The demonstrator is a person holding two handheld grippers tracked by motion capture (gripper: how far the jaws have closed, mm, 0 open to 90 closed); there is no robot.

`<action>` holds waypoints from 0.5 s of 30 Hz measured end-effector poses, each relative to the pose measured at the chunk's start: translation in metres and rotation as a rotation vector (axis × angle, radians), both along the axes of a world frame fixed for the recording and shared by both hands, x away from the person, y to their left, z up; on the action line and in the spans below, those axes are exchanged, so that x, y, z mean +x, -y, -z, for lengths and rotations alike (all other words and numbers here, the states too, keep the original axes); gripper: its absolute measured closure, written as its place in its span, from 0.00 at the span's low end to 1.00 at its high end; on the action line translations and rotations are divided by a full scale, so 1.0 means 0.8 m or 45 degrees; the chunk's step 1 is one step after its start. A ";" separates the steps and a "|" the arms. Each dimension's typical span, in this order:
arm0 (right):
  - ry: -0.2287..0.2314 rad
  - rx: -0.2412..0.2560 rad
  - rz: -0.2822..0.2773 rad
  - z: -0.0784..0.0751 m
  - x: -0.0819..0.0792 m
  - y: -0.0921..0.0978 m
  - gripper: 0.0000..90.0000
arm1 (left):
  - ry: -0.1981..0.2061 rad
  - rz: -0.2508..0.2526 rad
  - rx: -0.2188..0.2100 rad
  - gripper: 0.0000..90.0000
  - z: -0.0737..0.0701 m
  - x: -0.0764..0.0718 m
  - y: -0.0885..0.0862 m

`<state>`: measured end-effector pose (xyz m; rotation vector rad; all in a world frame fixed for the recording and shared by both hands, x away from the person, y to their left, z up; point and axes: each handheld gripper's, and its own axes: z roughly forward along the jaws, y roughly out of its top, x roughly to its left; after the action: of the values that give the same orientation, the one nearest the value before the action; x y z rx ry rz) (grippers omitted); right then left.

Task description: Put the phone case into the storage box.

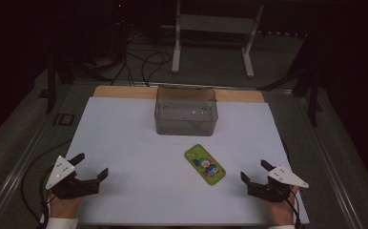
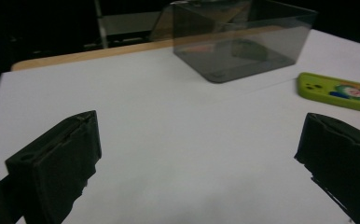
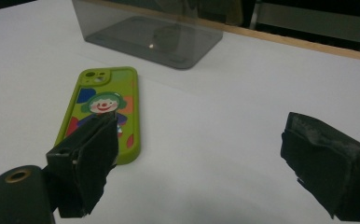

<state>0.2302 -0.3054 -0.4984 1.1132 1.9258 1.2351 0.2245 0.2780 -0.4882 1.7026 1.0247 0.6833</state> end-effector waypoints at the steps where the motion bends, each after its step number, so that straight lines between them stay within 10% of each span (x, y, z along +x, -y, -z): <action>1: -0.002 0.002 0.001 0.000 0.000 0.000 0.12 | 0.003 -0.012 0.005 0.00 0.001 0.000 0.000; 15: -0.015 -0.003 -0.002 0.000 0.002 -0.003 0.12 | -0.024 -0.004 -0.018 0.00 0.010 0.004 0.005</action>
<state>0.2322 -0.3026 -0.4982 1.1203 1.9364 1.2298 0.2274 0.2738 -0.4964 1.6986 1.0436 0.6620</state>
